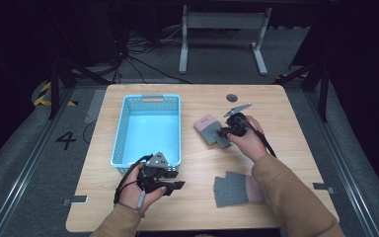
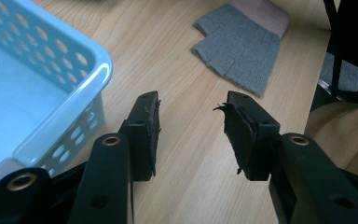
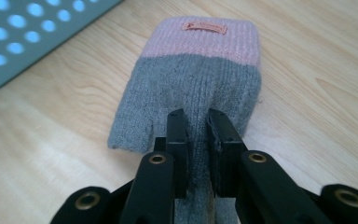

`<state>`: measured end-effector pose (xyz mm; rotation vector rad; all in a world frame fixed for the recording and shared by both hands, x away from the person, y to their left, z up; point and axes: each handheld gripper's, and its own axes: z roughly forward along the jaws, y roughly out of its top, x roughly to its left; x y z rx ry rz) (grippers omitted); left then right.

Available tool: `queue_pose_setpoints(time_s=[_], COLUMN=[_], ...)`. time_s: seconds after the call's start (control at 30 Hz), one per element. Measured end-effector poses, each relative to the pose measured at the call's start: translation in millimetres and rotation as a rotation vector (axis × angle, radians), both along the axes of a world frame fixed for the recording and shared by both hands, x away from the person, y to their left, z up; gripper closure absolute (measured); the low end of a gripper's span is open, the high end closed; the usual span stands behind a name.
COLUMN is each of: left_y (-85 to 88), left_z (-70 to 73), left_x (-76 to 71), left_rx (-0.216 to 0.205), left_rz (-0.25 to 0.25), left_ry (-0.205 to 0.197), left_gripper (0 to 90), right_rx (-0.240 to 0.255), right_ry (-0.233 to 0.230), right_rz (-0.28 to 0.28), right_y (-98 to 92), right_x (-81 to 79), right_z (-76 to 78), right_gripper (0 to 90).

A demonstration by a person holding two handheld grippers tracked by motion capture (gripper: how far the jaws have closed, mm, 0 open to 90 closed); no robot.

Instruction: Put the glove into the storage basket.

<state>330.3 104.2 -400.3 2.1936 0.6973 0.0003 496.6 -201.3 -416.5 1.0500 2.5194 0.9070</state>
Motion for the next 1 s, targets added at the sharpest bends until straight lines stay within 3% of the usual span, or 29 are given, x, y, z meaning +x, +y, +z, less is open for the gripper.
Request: queue_pose_setpoints(time_s=[0.2,0.43,0.73,1.0], left_y=[-12.9,-28.1,-40.7,-45.8], left_z=[1.2,1.0,-0.4,0.1], left_x=[5.2,9.1,8.3,-5.8], left_rx=[0.002,0.003,0.006,0.013], left_rz=[-0.041,-0.088,-0.128,-0.145], left_ry=[0.001,0.002,0.007,0.005], left_gripper=[56.6,57.3,57.5,57.8], right_rx=[0.038,0.081,0.12,0.094], right_ry=[-0.036,-0.039,-0.019,0.004], right_rz=[0.034,0.059,0.008,-0.003], right_y=[-23.5,-46.3,-68.7,-71.4], right_x=[-39.4,-87.1,-141.0,-177.8], right_z=[25.9,38.2,33.9,19.2], right_gripper=[80.9,80.7,80.5,80.5])
